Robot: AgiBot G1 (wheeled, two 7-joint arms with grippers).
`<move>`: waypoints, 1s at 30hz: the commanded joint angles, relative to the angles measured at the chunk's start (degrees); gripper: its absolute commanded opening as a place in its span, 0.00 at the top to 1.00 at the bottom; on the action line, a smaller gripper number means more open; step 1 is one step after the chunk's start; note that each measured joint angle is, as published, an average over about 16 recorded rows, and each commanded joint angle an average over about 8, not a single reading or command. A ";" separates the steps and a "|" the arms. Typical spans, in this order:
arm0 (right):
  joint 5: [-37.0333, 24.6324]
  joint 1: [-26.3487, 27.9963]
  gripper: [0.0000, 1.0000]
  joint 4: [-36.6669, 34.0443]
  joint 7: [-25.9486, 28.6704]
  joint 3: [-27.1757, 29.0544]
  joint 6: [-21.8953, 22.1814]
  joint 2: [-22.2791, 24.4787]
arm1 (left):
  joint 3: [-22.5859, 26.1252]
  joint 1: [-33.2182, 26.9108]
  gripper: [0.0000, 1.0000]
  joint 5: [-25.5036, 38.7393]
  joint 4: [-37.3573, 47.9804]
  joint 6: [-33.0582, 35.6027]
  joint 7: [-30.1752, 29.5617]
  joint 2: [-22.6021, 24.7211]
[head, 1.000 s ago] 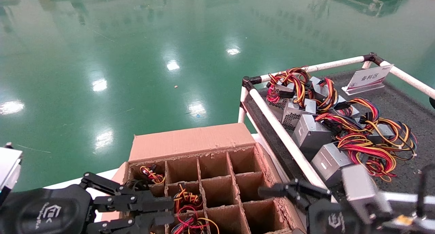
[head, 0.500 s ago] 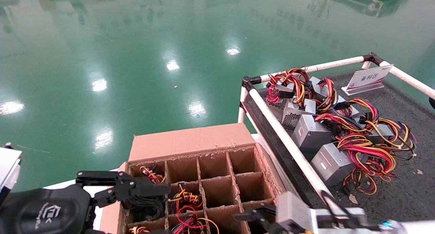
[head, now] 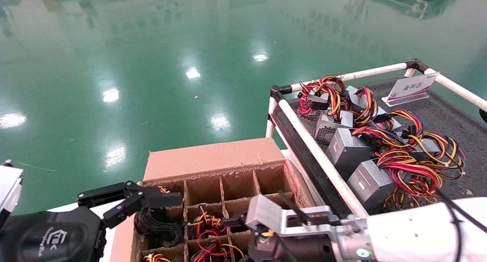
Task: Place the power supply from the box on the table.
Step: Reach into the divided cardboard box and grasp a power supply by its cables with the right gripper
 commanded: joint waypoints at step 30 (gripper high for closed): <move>-2.93 2.47 1.00 -6.89 -4.11 -2.46 -1.10 -4.85 | 0.13 -0.03 0.00 -0.09 0.00 -0.06 0.06 -0.05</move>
